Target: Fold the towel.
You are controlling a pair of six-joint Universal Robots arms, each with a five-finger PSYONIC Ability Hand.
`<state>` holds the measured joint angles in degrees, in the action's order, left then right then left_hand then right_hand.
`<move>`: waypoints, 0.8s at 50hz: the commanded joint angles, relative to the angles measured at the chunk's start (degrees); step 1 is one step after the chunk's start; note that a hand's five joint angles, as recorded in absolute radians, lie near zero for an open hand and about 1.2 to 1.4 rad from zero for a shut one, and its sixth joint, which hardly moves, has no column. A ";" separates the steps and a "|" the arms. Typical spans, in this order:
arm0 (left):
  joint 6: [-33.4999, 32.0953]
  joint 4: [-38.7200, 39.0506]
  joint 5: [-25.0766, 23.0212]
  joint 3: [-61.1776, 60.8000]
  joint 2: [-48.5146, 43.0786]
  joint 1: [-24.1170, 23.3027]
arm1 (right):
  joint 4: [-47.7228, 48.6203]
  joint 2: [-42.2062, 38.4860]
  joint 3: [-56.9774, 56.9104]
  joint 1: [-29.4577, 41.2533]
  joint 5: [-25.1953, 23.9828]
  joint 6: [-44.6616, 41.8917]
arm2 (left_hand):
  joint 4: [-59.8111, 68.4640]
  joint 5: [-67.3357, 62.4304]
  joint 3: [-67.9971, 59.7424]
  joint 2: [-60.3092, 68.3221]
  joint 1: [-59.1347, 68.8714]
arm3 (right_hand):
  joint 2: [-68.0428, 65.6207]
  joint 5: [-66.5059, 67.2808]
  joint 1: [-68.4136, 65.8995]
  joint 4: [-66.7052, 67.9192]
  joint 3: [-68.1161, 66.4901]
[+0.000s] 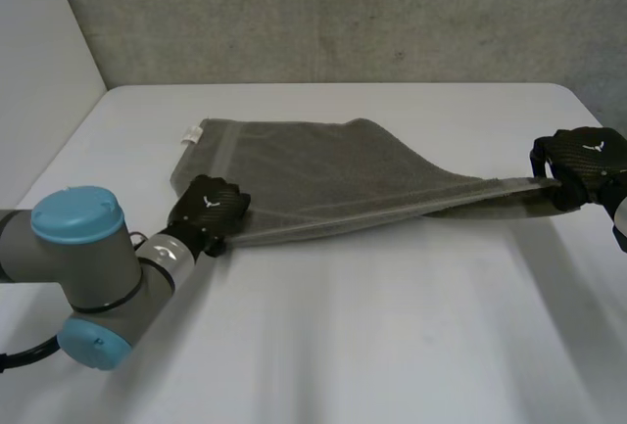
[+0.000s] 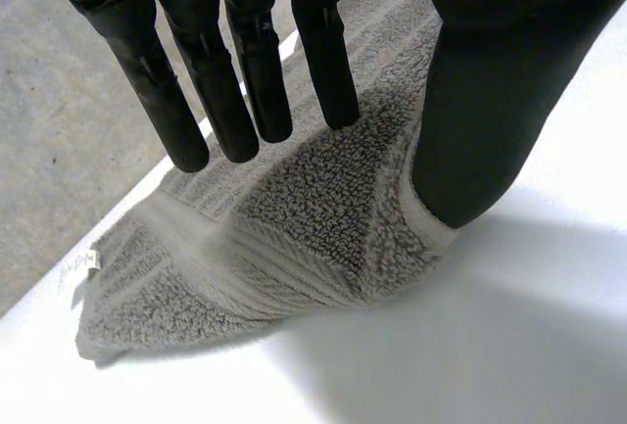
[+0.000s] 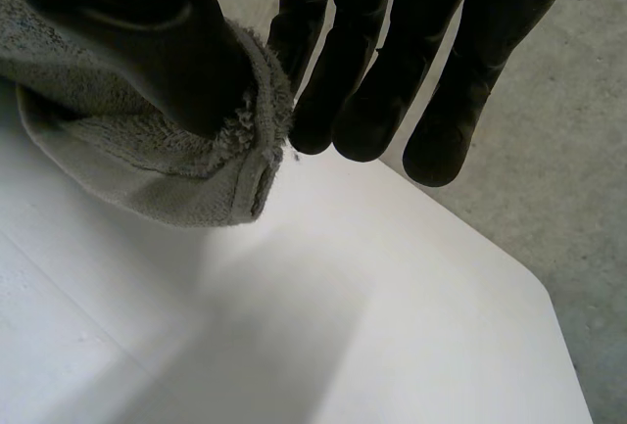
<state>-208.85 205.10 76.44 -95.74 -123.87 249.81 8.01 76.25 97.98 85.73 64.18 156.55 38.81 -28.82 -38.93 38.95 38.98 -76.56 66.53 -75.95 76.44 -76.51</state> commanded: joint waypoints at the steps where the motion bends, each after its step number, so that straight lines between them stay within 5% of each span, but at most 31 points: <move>1: 4.50 -0.23 0.20 1.34 -0.06 0.94 | -0.01 -0.32 -0.07 -0.21 -0.02 -0.02 | 10.92 -10.91 -10.80 10.78 10.75 | -3.44 3.47 -4.05 3.56 -3.49; 4: 5.12 -0.23 0.29 1.69 -0.06 1.21 | -0.01 -0.32 -0.07 -0.29 -0.10 0.07 | 13.13 -13.11 -13.00 12.98 12.95 | -3.44 3.47 -4.05 3.56 -3.49; 8: 5.48 -0.32 0.29 1.78 0.12 2.44 | -0.09 -0.23 -0.07 -0.30 -0.10 0.42 | 41.10 -41.09 -40.97 40.95 40.93 | -3.44 3.47 -4.05 3.56 -3.49; 20: 6.09 -0.23 4.94 0.64 20.74 1.65 | -1.59 13.13 -4.90 0.23 -0.02 0.86 | 41.19 -41.18 -41.07 41.05 41.02 | -3.44 3.47 -4.05 3.56 -3.49; 27: 5.74 -0.58 4.94 3.28 32.29 1.73 | -17.19 19.28 -22.17 -0.30 -2.29 0.60 | 41.19 -41.18 -41.07 41.05 41.02 | -3.44 3.47 -4.05 3.56 -3.49; 33: 5.39 -8.67 4.24 8.81 34.48 2.61 | -29.71 14.01 -33.55 -0.65 -3.62 -4.15 | 41.19 -41.18 -41.07 41.05 41.02 | -3.44 3.47 -4.05 3.56 -3.49; 40: 4.86 -22.44 4.15 14.60 21.77 2.79 | -38.06 2.70 -36.98 4.96 0.41 -17.93 | 41.19 -41.18 -41.07 41.05 41.02 | -3.44 3.47 -4.05 3.56 -3.49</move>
<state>-203.66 192.62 80.71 -85.35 -92.03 252.43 -24.47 88.14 62.96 85.96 61.23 148.54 69.77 -57.84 -69.61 69.71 65.10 -76.56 66.97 -75.95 76.44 -76.51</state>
